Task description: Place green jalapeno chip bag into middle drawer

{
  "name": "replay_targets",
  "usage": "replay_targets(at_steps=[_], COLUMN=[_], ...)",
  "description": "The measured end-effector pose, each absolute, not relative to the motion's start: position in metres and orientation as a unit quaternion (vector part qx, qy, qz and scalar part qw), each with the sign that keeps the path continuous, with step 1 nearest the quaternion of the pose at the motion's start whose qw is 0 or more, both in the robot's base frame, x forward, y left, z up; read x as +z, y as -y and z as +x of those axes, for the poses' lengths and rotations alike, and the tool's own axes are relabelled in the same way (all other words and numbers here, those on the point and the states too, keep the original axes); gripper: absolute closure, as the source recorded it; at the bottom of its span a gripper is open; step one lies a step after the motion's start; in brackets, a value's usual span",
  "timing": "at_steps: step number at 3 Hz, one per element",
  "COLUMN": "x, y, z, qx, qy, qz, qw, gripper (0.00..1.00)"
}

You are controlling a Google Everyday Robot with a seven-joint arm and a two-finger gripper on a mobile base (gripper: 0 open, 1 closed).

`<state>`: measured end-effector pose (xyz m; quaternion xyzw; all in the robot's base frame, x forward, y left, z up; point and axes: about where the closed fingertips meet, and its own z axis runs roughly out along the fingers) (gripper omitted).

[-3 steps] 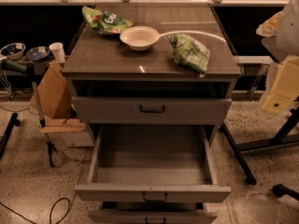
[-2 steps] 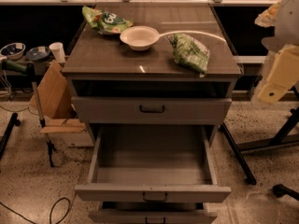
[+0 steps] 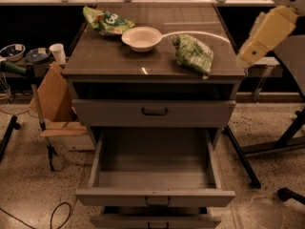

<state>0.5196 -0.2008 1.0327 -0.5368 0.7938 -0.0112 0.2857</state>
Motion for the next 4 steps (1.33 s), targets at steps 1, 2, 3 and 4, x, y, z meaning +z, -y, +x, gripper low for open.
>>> replay_targets(at_steps=[1,2,3,4], x=[1.038,1.032,1.012,0.989], y=[0.167,0.137,0.108,0.090], z=[0.565,0.594,0.624,0.656], qx=[0.028,0.051,0.077,0.101], qy=[-0.799,-0.811,-0.831,-0.846], qz=[-0.499,-0.464,-0.415,-0.366], qw=[0.334,0.353,0.362,0.375], gripper=[0.00,0.00,0.00,0.00])
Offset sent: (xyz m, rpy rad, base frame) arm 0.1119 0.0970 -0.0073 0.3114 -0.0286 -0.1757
